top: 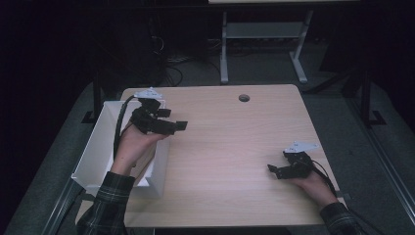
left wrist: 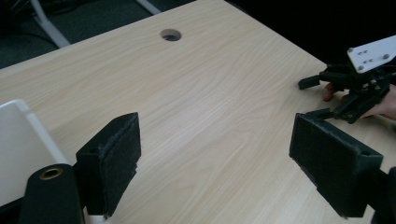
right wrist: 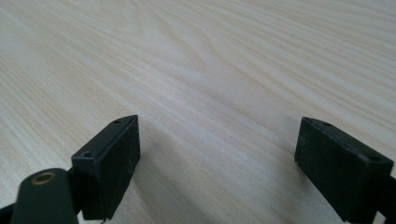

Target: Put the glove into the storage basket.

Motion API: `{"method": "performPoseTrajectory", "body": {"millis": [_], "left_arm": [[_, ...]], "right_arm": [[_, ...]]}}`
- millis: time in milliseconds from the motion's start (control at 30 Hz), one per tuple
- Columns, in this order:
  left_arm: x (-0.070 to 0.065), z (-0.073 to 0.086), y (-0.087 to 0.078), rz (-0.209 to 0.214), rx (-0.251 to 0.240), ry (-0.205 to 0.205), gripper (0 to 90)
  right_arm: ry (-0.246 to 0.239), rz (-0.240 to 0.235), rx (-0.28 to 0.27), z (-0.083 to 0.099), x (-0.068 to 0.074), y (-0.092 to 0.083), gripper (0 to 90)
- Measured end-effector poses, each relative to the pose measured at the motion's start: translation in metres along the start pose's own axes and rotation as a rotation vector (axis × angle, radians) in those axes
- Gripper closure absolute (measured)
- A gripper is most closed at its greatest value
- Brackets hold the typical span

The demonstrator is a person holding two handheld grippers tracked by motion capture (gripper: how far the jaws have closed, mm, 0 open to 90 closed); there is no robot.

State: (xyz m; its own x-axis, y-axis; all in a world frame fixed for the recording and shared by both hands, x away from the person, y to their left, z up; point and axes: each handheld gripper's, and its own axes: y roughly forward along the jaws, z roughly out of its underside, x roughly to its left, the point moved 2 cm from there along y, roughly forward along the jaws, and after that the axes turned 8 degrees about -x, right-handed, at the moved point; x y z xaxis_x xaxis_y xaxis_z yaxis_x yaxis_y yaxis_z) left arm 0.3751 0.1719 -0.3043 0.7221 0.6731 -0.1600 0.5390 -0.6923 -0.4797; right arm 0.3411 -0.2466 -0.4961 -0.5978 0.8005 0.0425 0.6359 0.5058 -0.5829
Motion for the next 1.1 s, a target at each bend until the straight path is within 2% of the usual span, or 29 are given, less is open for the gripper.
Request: {"method": "performPoseTrajectory", "body": {"millis": [200, 367, 433, 600, 833, 1100], "left_arm": [[-0.026, 0.003, 0.026, 0.043, 0.021, 0.04, 16.1], [-0.042, 0.011, 0.047, 0.072, 0.04, 0.066, 16.1], [-0.047, 0.014, 0.053, 0.085, 0.053, 0.09, 16.1], [-0.064, 0.026, 0.073, 0.104, 0.073, 0.099, 16.1], [-0.077, 0.052, 0.098, 0.121, 0.112, 0.122, 16.1], [-0.081, 0.084, 0.118, 0.132, 0.167, 0.172, 16.0]], "right_arm": [[-0.004, -0.003, 0.001, 0.0, 0.0, 0.0, 13.8], [-0.004, -0.006, -0.001, 0.0, 0.001, 0.0, 13.8], [-0.004, -0.007, -0.001, 0.0, 0.001, 0.0, 13.9], [-0.004, -0.007, -0.001, 0.0, 0.001, 0.0, 13.8], [-0.005, -0.009, -0.001, 0.001, 0.001, -0.001, 13.8], [-0.005, -0.009, 0.0, 0.001, 0.001, -0.001, 13.9]]}}
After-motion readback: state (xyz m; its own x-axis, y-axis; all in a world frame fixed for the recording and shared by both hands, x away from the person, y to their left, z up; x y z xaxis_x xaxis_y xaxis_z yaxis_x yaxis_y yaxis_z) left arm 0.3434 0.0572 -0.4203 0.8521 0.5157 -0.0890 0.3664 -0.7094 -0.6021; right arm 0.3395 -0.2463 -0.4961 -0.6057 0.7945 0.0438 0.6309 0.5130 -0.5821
